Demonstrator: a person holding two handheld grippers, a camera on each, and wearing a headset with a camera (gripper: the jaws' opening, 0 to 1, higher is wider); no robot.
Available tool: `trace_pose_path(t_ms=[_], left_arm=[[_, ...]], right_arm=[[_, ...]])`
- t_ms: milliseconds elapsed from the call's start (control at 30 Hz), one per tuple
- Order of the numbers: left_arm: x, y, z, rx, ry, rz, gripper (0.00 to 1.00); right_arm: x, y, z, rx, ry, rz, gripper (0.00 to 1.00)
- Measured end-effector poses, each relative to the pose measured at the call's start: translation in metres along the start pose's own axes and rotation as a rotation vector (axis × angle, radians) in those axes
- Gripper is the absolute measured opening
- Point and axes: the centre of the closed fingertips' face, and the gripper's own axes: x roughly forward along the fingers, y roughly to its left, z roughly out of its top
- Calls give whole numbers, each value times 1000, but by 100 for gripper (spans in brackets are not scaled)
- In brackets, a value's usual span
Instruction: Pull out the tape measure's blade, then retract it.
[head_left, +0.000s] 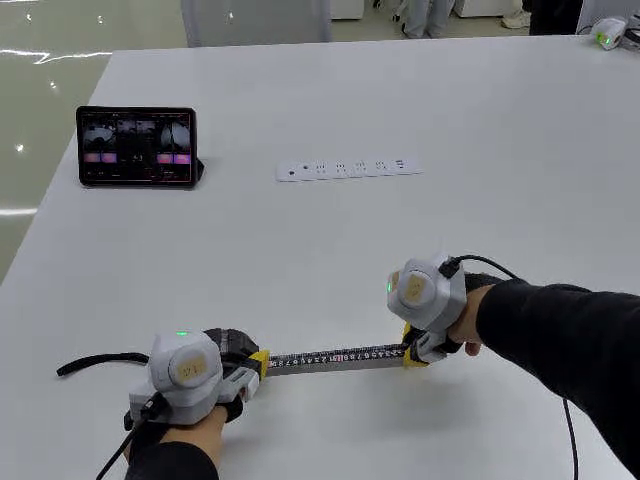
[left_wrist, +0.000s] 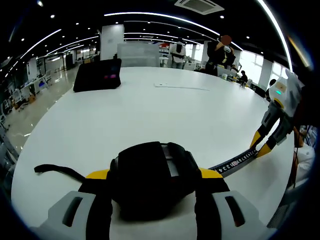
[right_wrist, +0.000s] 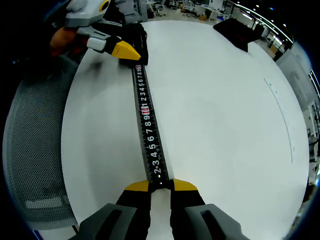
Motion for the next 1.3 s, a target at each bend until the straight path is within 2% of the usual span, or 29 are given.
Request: trace_pose_path(t_ms=[267,700,967,1233,1300], left_arm=[[1,0,-1,-12,6,-5,64],[1,-1,-1,-22,12,-20,63],[-1,0,0,-41,-10,-42,63],[-1,-1,2,-21,-29,-56,63],[-1,-1,1,-32,-20,-59,63]], right_arm=[[1,0,5,21,-49,3,10],[2,1,9,15,-52,9,10],[3,2,11,25,-56,10,11],[3,3,12,13,-58,15,11],[3,3,12,2,-58,14,11]])
